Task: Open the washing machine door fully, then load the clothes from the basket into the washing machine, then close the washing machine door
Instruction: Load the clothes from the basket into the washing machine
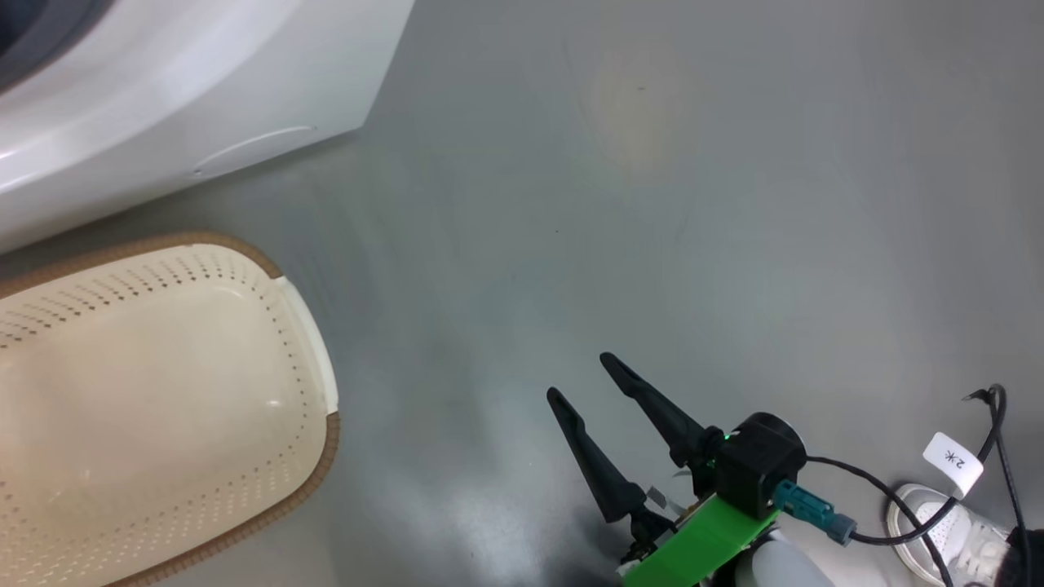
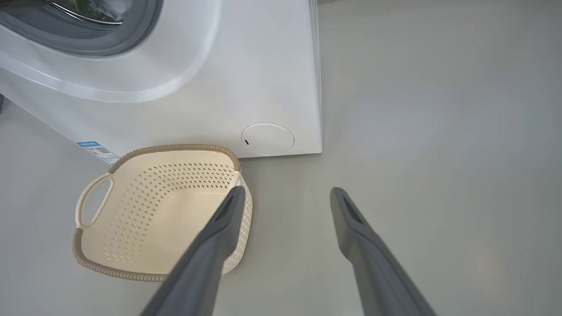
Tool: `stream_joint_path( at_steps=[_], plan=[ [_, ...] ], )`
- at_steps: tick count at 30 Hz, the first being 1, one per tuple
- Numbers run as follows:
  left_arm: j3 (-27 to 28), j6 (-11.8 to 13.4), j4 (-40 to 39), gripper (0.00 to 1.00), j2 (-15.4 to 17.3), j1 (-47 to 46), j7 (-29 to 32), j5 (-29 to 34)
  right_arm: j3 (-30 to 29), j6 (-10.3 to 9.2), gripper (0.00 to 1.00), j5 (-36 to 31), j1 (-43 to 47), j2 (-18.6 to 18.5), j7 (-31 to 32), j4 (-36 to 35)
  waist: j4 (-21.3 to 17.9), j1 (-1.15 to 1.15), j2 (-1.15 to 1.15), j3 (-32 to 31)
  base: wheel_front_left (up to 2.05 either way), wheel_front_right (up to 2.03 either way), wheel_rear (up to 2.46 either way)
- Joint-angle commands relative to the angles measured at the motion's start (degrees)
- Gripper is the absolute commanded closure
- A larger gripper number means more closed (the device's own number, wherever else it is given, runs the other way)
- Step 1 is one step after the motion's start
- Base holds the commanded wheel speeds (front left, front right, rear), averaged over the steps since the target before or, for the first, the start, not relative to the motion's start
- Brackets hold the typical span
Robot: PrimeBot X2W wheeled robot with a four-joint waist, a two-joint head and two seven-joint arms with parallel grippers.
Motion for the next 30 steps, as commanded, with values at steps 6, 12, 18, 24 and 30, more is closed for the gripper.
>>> stream_joint_path(
  at_steps=[6,12,18,24,30],
  plan=[
    [1.71,0.14,-2.37,1.0,5.46,-4.01,-1.83,-0.84,2.03,0.09,0.0,0.65,2.85,-0.03,-0.68,-1.63,-1.54,0.0,0.0,1.84,0.0,0.0,0.0],
    [1.64,-0.98,-3.57,1.0,6.6,-5.73,-2.93,-1.13,2.25,0.09,0.0,1.01,2.74,-0.03,-0.68,-1.84,-1.62,0.0,0.0,2.76,0.0,0.0,0.0],
    [1.3,-2.24,-4.77,1.0,7.11,-6.61,-3.76,-1.53,2.87,0.09,0.0,1.51,2.41,-0.03,-0.68,-2.02,-1.89,0.0,0.0,3.14,0.0,0.0,0.0],
    [0.84,-2.08,-7.16,1.0,6.78,-8.11,-4.62,-1.19,3.39,0.09,0.0,1.96,2.21,-0.03,-0.68,-2.12,-2.38,0.0,0.0,3.65,0.0,0.0,0.0],
    [0.24,-1.25,-5.91,1.0,5.64,-7.11,-4.7,-1.11,3.46,0.09,0.0,2.33,2.04,-0.03,-0.68,-1.93,-2.49,0.0,0.0,3.5,0.0,0.0,0.0]
  ],
)
